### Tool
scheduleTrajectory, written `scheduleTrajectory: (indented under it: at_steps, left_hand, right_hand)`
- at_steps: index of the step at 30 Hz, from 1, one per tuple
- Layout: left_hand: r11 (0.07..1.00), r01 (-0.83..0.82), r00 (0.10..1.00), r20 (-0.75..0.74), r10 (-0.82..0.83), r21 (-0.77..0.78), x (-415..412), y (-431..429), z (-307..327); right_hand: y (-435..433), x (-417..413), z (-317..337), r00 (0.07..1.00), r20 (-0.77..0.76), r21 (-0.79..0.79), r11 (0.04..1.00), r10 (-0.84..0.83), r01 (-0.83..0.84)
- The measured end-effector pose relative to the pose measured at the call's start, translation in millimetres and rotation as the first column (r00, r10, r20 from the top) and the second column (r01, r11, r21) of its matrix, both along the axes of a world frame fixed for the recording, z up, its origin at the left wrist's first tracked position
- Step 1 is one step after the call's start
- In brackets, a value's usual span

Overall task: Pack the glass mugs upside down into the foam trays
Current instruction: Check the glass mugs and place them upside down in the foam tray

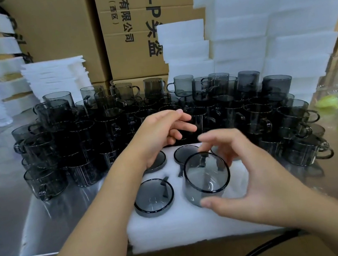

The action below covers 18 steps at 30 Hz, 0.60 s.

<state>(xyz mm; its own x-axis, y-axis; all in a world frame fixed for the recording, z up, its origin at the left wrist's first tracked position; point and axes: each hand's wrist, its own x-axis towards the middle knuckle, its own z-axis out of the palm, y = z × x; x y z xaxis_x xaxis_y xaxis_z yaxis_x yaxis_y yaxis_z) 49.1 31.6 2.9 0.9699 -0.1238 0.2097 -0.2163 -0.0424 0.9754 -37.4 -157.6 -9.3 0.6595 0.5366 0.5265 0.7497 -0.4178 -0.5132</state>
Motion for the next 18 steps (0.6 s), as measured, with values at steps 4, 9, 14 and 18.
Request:
scheduleTrajectory:
  at_steps: [4,9,14,18]
  left_hand:
    - [1.0,0.012,1.0,0.005,-0.012,-0.017,0.2,1.8,-1.1]
    - [1.0,0.01,1.0,0.005,-0.01,-0.004,0.4,1.9,-1.1]
    - [1.0,0.006,1.0,0.011,-0.006,-0.006,0.1,1.4,-0.9]
    - [1.0,0.01,1.0,0.013,-0.01,-0.009,-0.1,1.4,-1.4]
  right_hand:
    - [2.5,-1.2,-0.8,0.998,0.062,-0.072,0.997,0.015,-0.011]
    - [1.3,-2.2,-1.8,0.998,0.069,-0.059,0.998,-0.012,0.016]
    - [2.9,-1.5,-2.2,0.999,0.029,-0.067,0.997,-0.037,0.039]
    - [2.8,-2.5,-2.6,0.997,0.003,-0.029,0.997,-0.078,0.078]
